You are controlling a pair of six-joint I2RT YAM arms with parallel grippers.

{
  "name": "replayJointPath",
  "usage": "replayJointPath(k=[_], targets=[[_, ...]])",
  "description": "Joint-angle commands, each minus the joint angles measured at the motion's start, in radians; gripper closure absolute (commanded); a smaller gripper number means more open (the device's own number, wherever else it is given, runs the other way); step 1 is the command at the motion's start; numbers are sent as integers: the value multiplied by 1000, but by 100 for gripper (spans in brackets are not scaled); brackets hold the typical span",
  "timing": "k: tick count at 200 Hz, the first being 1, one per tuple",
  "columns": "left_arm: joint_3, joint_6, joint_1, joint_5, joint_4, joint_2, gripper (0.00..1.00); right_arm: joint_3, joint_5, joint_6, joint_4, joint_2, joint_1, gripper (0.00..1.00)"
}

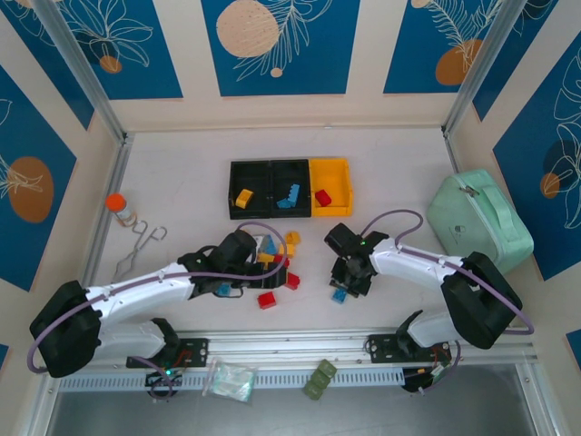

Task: Sort the legos into containers by color

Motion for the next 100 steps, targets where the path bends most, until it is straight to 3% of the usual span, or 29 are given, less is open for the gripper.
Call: replayJointPath(k=[1, 47, 100], targets=[[-14, -31, -9, -19, 1, -28, 19, 79, 34, -49, -36, -2, 10, 73], [-17, -88, 3, -78, -39, -37, 18, 287, 83, -191, -65, 73, 11, 74], [-33, -115, 26, -178, -146, -158, 18, 569, 84, -363, -78, 259, -29, 73]])
